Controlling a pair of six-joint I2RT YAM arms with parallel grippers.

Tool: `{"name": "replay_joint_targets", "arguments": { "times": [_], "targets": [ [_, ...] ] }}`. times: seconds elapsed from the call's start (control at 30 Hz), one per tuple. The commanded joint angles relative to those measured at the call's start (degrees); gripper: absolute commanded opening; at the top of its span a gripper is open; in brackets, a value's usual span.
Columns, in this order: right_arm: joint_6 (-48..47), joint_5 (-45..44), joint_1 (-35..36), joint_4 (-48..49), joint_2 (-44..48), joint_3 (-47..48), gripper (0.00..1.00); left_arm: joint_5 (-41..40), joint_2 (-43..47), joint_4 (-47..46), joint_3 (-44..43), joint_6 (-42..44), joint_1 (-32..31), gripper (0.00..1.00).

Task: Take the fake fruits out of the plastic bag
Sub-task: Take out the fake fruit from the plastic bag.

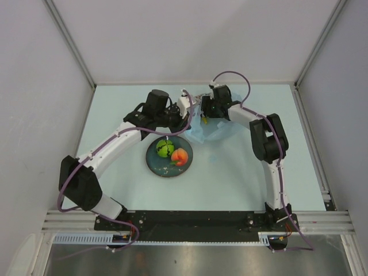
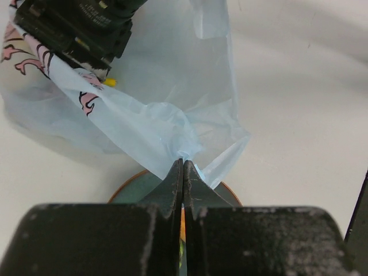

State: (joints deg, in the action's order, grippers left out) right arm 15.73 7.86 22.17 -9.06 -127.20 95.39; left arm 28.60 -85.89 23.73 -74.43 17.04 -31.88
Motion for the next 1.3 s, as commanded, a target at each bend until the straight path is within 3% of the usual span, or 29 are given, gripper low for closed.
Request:
{"name": "replay_joint_targets", "arguments": {
  "times": [0.0, 0.1, 0.2, 0.23, 0.43, 0.53, 0.87, 1.1, 1.27],
  "targets": [
    [3.70, -7.76, 1.73, 0.10, -3.05, 3.74, 0.62, 0.05, -0.68, 0.44, -2.56, 1.42, -0.73, 0.00],
    [4.49, -12.60, 2.26, 0.44, -4.81, 4.63, 0.59, -0.39, -0.60, 0.27, -2.47, 1.68, -0.82, 0.00],
    [0.81, -13.13, 2.79, 2.82, -5.08, 4.45, 0.44, -0.91, -0.95, -0.43, -2.03, 0.55, -0.82, 0.00],
    [-0.07, -12.70, 2.87, 2.73, -4.82, 4.54, 0.35, -1.18, -1.30, -0.96, -1.77, -0.16, -0.82, 0.00],
    [-10.18, -8.47, 1.21, -0.07, 1.93, 0.15, 0.18, -2.50, -2.53, -3.77, -1.41, -2.36, -0.73, 0.00],
    [-15.01, -5.05, 0.24, -1.56, 8.60, -5.30, 0.15, -3.20, -3.41, -5.09, -2.38, -2.88, -0.64, 0.00],
    [-29.41, 20.85, -2.14, -11.41, 27.42, -17.43, 0.14, -7.15, -8.51, -7.64, -7.04, -9.39, 0.68, 0.00],
    [-41.64, 28.61, -2.22, -20.89, 35.50, -19.54, 0.11, -8.83, -11.76, -7.99, -12.40, -9.74, 1.82, 0.00],
    [-47.54, 32.31, -1.96, -22.05, 44.13, -23.14, 0.08, -7.86, -15.35, -8.61, -16.18, -12.28, 2.70, 0.00]
  ]
}}
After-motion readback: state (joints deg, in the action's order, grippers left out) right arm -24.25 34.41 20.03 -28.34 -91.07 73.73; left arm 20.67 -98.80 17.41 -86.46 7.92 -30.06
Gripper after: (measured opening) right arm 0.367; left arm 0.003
